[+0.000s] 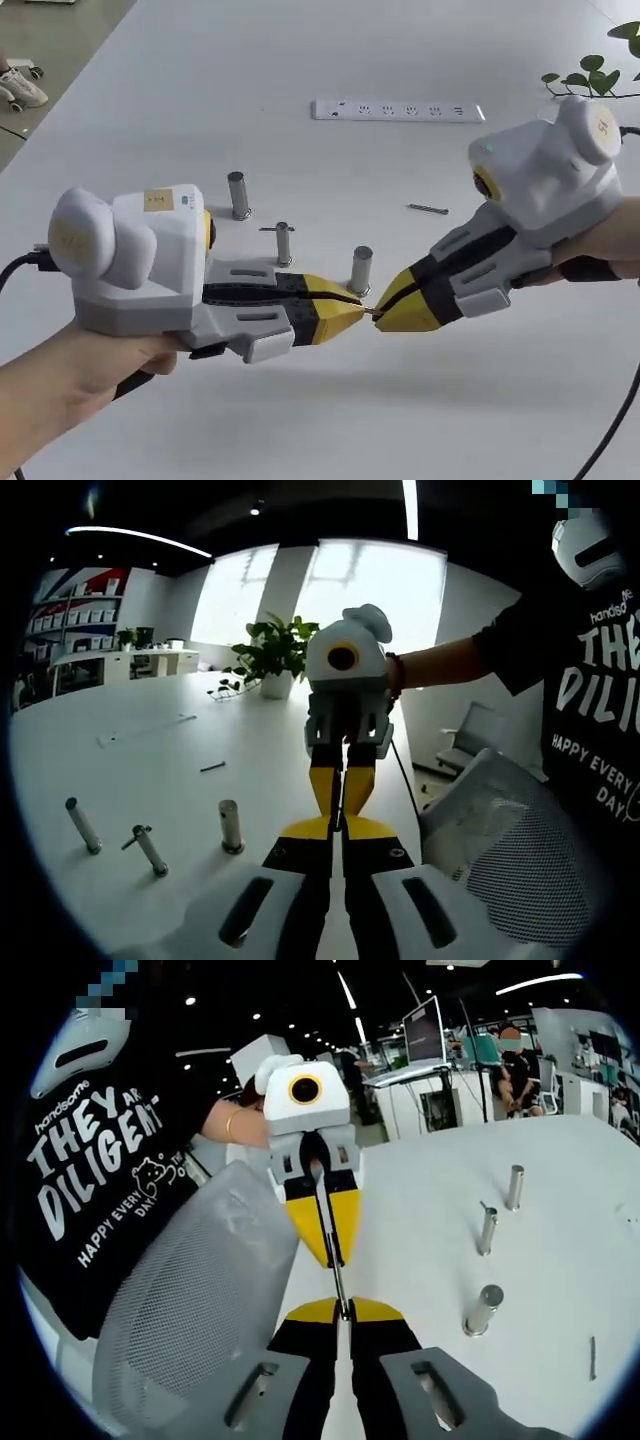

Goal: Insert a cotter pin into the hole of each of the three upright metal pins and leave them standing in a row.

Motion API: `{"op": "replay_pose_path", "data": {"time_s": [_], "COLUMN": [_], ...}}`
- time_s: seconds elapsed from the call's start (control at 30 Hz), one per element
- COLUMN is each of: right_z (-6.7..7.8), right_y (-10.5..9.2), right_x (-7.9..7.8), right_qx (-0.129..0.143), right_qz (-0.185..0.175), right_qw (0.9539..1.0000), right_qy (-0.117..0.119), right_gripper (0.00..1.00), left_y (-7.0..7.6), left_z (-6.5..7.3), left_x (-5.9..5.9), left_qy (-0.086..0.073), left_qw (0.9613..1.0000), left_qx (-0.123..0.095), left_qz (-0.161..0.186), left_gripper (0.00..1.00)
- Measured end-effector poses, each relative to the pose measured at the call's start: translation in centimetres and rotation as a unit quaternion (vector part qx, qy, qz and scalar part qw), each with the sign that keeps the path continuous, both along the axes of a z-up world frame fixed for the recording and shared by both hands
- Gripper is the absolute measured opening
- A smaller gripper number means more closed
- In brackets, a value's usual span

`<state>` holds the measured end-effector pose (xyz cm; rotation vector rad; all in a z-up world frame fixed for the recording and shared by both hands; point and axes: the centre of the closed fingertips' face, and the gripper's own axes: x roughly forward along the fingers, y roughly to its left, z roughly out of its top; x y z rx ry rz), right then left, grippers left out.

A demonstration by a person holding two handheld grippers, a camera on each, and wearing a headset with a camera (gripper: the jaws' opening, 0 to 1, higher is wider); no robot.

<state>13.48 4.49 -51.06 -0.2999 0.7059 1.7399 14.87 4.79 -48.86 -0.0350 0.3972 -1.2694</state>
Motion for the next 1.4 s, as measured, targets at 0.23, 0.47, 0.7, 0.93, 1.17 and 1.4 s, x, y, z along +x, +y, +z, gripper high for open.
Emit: {"op": "replay_pose_path", "data": {"time_s": [0.23, 0.47, 0.7, 0.93, 1.17, 1.4], "right_z": [-0.3, -0.9, -2.1, -2.7, -3.5, -4.1], "right_y": [-0.2, -0.6, -2.0, -3.2, -4.3, -5.2], "right_x": [-0.1, 0.5, 2.3, 4.3, 6.1, 7.7], "right_qx": [-0.025, -0.054, -0.102, -0.136, -0.171, -0.194], "right_qz": [0.019, 0.03, 0.019, 0.0, -0.017, -0.034], "right_qw": [0.9988, 0.9951, 0.9874, 0.9793, 0.9693, 0.9613], "right_qy": [-0.037, -0.078, -0.12, -0.151, -0.176, -0.192], "right_gripper": [0.0, 0.0, 0.0, 0.0, 0.0, 0.0], "left_y": [-0.2, 0.0, 0.2, 0.7, 0.9, 1.0], "left_z": [-0.2, -1.0, -1.5, -2.5, -4.0, -5.3], "left_x": [-0.1, 0.4, 1.3, 3.0, 4.8, 6.4], "left_qy": [-0.004, -0.019, -0.032, -0.058, -0.063, -0.068], "left_qw": [1.0, 0.9994, 0.998, 0.9928, 0.9859, 0.9798], "left_qx": [0.007, 0.029, 0.045, 0.066, 0.086, 0.108], "left_qz": [-0.001, 0.009, 0.03, 0.081, 0.129, 0.154], "left_gripper": [0.0, 0.03, 0.1, 0.17, 0.18, 0.19]}}
